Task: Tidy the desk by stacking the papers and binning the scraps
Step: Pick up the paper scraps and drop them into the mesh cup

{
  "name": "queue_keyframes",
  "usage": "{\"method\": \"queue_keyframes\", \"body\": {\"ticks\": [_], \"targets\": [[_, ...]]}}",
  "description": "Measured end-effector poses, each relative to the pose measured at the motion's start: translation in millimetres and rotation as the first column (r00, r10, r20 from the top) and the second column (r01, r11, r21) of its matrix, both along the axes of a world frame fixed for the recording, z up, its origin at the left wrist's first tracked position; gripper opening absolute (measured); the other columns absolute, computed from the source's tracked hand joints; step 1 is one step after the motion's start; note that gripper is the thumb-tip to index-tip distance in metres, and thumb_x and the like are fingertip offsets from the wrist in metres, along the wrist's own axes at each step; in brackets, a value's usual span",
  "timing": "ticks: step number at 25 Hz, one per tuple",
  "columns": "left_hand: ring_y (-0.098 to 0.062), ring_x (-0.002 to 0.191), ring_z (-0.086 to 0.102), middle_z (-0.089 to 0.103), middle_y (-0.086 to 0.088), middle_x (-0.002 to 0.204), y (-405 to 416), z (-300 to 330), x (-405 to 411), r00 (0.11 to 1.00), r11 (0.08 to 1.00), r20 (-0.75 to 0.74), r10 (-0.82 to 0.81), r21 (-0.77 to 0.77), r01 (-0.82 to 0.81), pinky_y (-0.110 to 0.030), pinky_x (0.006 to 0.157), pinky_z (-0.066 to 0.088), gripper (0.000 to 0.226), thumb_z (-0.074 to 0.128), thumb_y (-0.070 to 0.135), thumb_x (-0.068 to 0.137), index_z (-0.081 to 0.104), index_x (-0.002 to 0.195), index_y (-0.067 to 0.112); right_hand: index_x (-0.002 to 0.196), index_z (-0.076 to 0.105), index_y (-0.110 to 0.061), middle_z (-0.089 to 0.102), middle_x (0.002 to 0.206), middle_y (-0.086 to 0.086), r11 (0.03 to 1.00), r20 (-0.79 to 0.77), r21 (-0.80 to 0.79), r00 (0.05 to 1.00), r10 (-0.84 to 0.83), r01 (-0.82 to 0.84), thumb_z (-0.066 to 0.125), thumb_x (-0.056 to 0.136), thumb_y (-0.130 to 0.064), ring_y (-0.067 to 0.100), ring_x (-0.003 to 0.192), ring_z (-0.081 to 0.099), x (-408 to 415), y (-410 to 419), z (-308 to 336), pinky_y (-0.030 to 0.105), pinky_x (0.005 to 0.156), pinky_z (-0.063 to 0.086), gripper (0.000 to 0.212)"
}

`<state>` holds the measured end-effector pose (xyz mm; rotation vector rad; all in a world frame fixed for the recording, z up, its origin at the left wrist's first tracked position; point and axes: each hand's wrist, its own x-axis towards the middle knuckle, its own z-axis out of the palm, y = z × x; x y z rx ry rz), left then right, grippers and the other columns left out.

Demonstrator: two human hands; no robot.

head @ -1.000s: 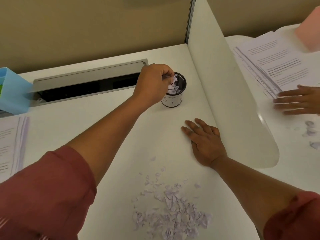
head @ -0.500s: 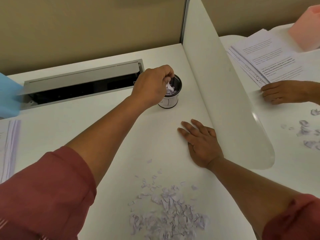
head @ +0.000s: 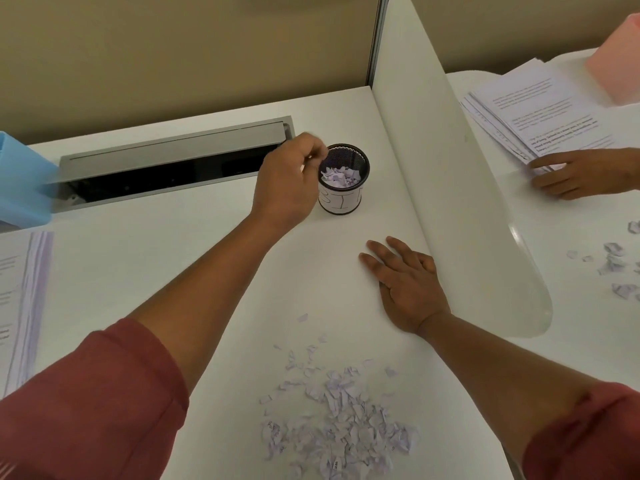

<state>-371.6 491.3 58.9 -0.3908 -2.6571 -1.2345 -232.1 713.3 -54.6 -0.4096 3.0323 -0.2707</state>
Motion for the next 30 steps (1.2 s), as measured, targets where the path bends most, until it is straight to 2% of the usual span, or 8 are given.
{"method": "queue_keyframes", "body": {"ticks": [3, 8, 11, 14, 23, 26, 28, 30], "targets": [[-0.018, 0.095, 0.065, 0.071, 0.006, 0.101, -42, -44, 47, 0.995, 0.991, 0.022, 0.099, -0.088, -0.097, -0.035, 0.089, 0.052, 0.019, 0.056, 0.007, 0.094, 0.071, 0.101, 0.015, 0.146, 0.049, -0.033, 0.043, 0.157, -0.007, 1.000, -0.005, 0.000, 1.000, -0.004, 0.004, 0.031, 0.092, -0.025, 0.025, 0.147, 0.035, 0, 0, 1, 0.040, 0.107, 0.024, 0.057], [-0.024, 0.124, 0.060, 0.068, -0.002, 0.131, -115, -106, 142, 0.967, 0.935, 0.135, 0.218, -0.311, -0.167, -0.050, 0.103, 0.049, 0.030, 0.052, 0.016, 0.095, 0.073, 0.116, 0.016, 0.145, 0.051, -0.031, 0.044, 0.156, -0.006, 1.000, -0.012, -0.012, 1.000, -0.002, 0.002, 0.028, 0.093, -0.025, 0.026, 0.147, 0.035, 2, -1, 3, 0.041, 0.107, 0.023, 0.057], [-0.023, 0.148, 0.036, 0.044, 0.000, 0.157, -126, -112, 200, 0.956, 0.852, 0.165, 0.244, -0.507, -0.130, -0.048, 0.115, 0.033, 0.045, 0.040, 0.033, 0.102, 0.057, 0.142, 0.023, 0.145, 0.051, -0.029, 0.045, 0.156, -0.004, 1.000, -0.006, -0.008, 1.000, 0.000, 0.000, 0.027, 0.092, -0.027, 0.027, 0.147, 0.036, 2, -2, 4, 0.040, 0.106, 0.023, 0.059], [-0.020, 0.154, 0.020, 0.026, 0.004, 0.166, -123, -109, 235, 0.936, 0.760, 0.200, 0.291, -0.643, -0.099, -0.045, 0.120, 0.019, 0.052, 0.027, 0.042, 0.105, 0.036, 0.156, 0.030, 0.146, 0.050, -0.029, 0.043, 0.157, -0.004, 1.000, 0.005, -0.006, 1.000, 0.007, -0.007, 0.027, 0.092, -0.028, 0.027, 0.148, 0.033, 2, -2, 3, 0.041, 0.106, 0.023, 0.059], [-0.022, 0.155, 0.014, 0.019, 0.003, 0.168, -125, -113, 232, 0.914, 0.711, 0.218, 0.343, -0.696, -0.101, -0.048, 0.121, 0.015, 0.059, 0.024, 0.049, 0.102, 0.026, 0.158, 0.031, 0.147, 0.050, -0.024, 0.042, 0.158, 0.000, 0.999, -0.006, -0.050, 1.000, -0.006, 0.006, 0.037, 0.093, -0.019, 0.029, 0.149, 0.030, 7, -5, 5, 0.048, 0.110, 0.027, 0.055], [-0.022, 0.155, 0.012, 0.017, 0.003, 0.168, -125, -113, 231, 0.911, 0.706, 0.218, 0.350, -0.701, -0.103, -0.048, 0.121, 0.015, 0.060, 0.023, 0.050, 0.102, 0.023, 0.159, 0.032, 0.137, 0.059, -0.017, 0.051, 0.151, 0.006, 0.990, -0.004, -0.131, 0.999, -0.047, 0.046, 0.039, 0.092, -0.022, 0.034, 0.142, 0.041, 16, -15, 10, 0.052, 0.105, 0.038, 0.050], [-0.021, 0.155, 0.012, 0.017, 0.003, 0.169, -125, -114, 231, 0.910, 0.705, 0.217, 0.352, -0.701, -0.105, -0.047, 0.121, 0.014, 0.060, 0.023, 0.050, 0.102, 0.023, 0.159, 0.032, 0.127, 0.066, -0.013, 0.060, 0.140, 0.010, 0.979, -0.006, -0.199, 0.999, 0.053, -0.053, 0.045, 0.092, -0.026, 0.038, 0.129, 0.052, 31, -27, 16, 0.052, 0.097, 0.048, 0.043], [-0.021, 0.155, 0.012, 0.017, 0.003, 0.169, -126, -114, 231, 0.910, 0.711, 0.219, 0.351, -0.695, -0.107, -0.047, 0.121, 0.013, 0.060, 0.023, 0.051, 0.102, 0.023, 0.159, 0.032, 0.128, 0.065, -0.015, 0.062, 0.135, 0.007, 0.949, 0.109, -0.264, 0.973, 0.206, -0.171, 0.051, 0.093, -0.034, 0.035, 0.121, 0.054, 53, -42, 31, 0.051, 0.095, 0.050, 0.042]]}}
